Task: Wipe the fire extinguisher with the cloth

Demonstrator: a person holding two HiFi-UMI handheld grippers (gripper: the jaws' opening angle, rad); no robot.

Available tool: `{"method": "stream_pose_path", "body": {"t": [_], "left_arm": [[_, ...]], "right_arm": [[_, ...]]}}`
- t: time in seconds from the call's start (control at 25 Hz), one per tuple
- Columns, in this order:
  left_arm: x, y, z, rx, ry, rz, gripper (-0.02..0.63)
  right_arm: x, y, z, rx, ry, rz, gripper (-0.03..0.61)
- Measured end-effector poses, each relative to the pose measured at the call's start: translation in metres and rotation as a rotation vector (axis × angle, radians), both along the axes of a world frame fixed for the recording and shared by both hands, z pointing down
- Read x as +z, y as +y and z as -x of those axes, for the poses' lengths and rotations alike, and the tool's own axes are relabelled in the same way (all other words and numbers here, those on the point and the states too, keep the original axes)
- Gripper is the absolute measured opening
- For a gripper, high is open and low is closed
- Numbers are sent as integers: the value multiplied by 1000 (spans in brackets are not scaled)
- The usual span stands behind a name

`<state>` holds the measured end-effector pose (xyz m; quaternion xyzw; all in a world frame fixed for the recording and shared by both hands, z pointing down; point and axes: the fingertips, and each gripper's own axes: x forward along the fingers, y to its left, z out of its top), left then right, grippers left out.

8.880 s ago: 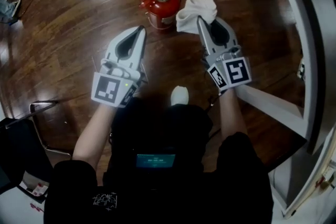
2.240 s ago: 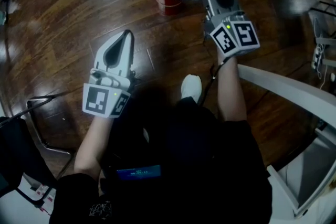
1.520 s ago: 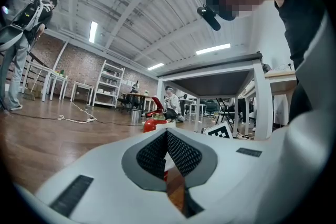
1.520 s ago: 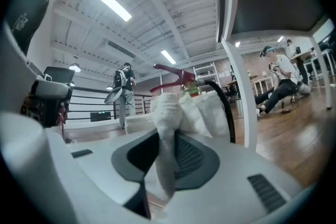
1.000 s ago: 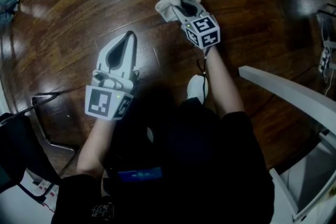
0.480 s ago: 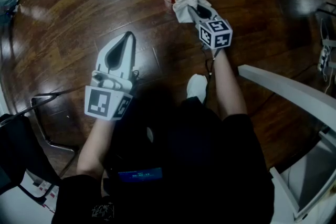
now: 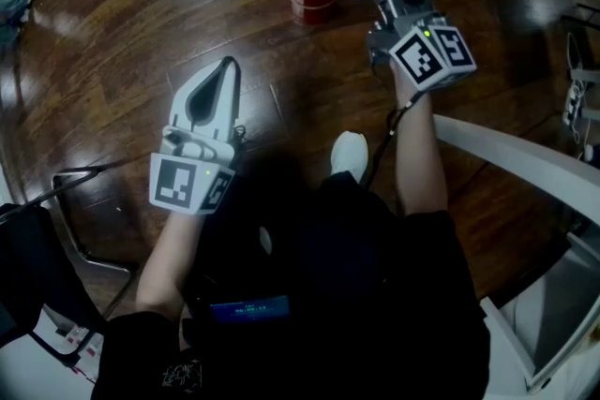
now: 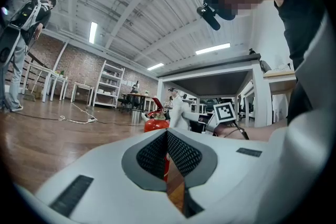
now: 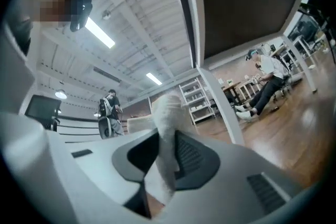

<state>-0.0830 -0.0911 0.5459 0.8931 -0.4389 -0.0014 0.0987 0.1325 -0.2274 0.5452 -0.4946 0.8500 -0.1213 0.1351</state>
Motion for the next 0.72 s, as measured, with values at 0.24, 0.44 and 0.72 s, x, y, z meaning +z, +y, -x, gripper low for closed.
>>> {"method": "stream_pose_path", "body": {"t": [0.24,0.44,0.72], "left_arm": [[-9,2,2,-8,17,-11,2],[-10,3,9,-9,9,-31,2],[-3,2,17,-32,-6,-9,2]], "right_arm": [[-47,-11,65,-110,-43,-15,97],[-5,-22,104,-164,-13,87,97],[49,-15,141,-236,137,119,95]]}}
